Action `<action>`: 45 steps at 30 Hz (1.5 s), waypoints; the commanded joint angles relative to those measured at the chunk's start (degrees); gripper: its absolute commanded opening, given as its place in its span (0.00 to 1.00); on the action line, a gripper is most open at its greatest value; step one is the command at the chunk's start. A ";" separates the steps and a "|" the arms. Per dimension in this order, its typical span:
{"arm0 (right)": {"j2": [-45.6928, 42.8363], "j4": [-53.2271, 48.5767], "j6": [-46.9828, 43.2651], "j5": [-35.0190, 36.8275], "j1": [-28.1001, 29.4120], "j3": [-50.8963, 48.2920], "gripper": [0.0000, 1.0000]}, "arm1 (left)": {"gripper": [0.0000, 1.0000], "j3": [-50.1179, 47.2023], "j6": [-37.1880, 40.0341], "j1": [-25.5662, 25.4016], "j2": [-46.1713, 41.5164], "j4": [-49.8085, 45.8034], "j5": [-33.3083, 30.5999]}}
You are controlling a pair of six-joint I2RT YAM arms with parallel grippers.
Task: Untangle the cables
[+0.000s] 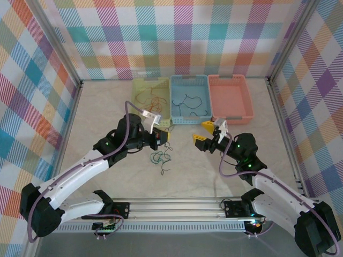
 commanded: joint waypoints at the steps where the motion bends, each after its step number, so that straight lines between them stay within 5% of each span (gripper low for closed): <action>1: -0.27 2.16 1.55 -2.96 0.23 -0.20 0.69 | 0.00 2.52 -2.99 -0.39 -1.22 -0.60 -1.63; 25: -0.09 6.89 -2.75 -16.43 3.54 0.22 0.46 | 0.00 3.98 -8.28 -0.40 -4.94 -6.79 6.18; 36: 6.19 -0.24 -5.36 -9.93 4.80 3.35 0.53 | 0.00 6.68 -4.30 -0.35 -3.52 -8.33 18.03; 45: 12.78 2.16 -4.40 -11.94 5.82 4.63 0.63 | 0.00 8.06 -2.99 -0.46 -2.42 -9.20 23.84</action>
